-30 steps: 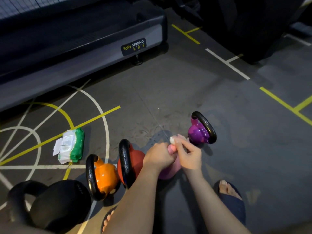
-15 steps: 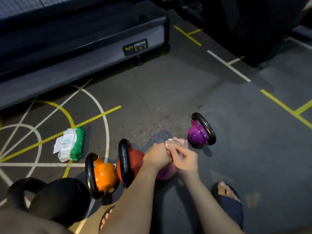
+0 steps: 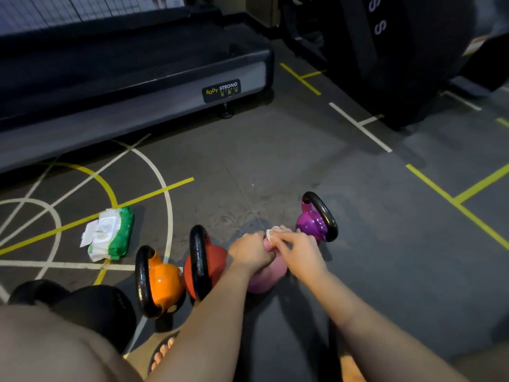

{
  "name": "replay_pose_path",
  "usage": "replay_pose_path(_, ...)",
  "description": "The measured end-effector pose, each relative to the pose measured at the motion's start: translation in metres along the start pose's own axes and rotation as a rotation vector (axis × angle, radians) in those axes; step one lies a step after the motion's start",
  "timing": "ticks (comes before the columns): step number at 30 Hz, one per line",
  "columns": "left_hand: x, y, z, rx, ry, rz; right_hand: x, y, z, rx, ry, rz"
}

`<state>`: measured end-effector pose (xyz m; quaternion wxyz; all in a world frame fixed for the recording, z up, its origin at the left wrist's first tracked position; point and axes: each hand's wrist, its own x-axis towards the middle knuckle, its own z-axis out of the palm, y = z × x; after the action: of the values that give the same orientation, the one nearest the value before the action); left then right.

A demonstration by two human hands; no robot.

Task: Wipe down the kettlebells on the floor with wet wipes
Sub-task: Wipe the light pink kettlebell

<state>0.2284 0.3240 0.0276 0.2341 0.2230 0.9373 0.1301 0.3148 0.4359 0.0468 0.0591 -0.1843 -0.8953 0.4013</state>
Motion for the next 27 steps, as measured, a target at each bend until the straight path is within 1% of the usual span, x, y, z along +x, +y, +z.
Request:
replay_pose_path(2, -0.003, 0.002, -0.002, 0.053, 0.009, -0.029, 0.01, -0.006, -0.014, -0.307, -0.211, -0.097)
replay_pose_path(3, -0.006, 0.003, -0.003, 0.07, 0.01, -0.047, 0.014, -0.01, -0.018, -0.458, -0.318, -0.116)
replay_pose_path(4, -0.008, 0.004, -0.004, 0.08, 0.004, -0.067, 0.018, -0.012, -0.02, -0.513, -0.377, -0.092)
replay_pose_path(5, -0.01, 0.005, -0.005, 0.078, -0.006, -0.087, 0.021, -0.012, -0.02, -0.492, -0.401, -0.039)
replay_pose_path(7, -0.013, 0.008, -0.008, 0.056, -0.023, -0.127, 0.02, -0.011, -0.017, -0.411, -0.366, 0.025)
replay_pose_path(8, -0.013, 0.009, -0.009, 0.046, -0.024, -0.144, 0.018, -0.01, -0.015, -0.363, -0.314, 0.039)
replay_pose_path(10, -0.014, 0.007, -0.005, 0.022, -0.031, -0.169, 0.014, -0.007, -0.008, -0.19, -0.148, 0.113)
replay_pose_path(13, -0.009, 0.004, -0.001, 0.017, -0.024, -0.163, 0.011, 0.007, 0.008, 0.059, 0.119, 0.294)
replay_pose_path(15, -0.005, 0.0, 0.002, 0.002, -0.027, -0.144, 0.015, 0.018, 0.016, 0.219, 0.239, 0.396)
replay_pose_path(17, -0.003, -0.001, 0.001, -0.018, -0.032, -0.127, 0.019, 0.034, 0.021, 0.397, 0.27, 0.452)
replay_pose_path(18, -0.002, -0.002, 0.001, -0.022, -0.028, -0.123, 0.018, 0.043, 0.023, 0.443, 0.244, 0.489)
replay_pose_path(22, 0.002, -0.003, 0.006, -0.041, -0.016, -0.112, 0.009, 0.078, 0.045, 0.493, -0.006, 0.634)
replay_pose_path(23, 0.003, -0.003, 0.005, -0.047, -0.025, -0.11, 0.006, 0.08, 0.05, 0.531, 0.004, 0.652)
replay_pose_path(24, 0.004, -0.003, 0.004, -0.048, -0.031, -0.106, 0.005, 0.078, 0.051, 0.583, 0.056, 0.661)
replay_pose_path(27, 0.003, -0.003, 0.002, -0.043, -0.03, -0.109, 0.01, 0.059, 0.036, 0.662, 0.261, 0.636)
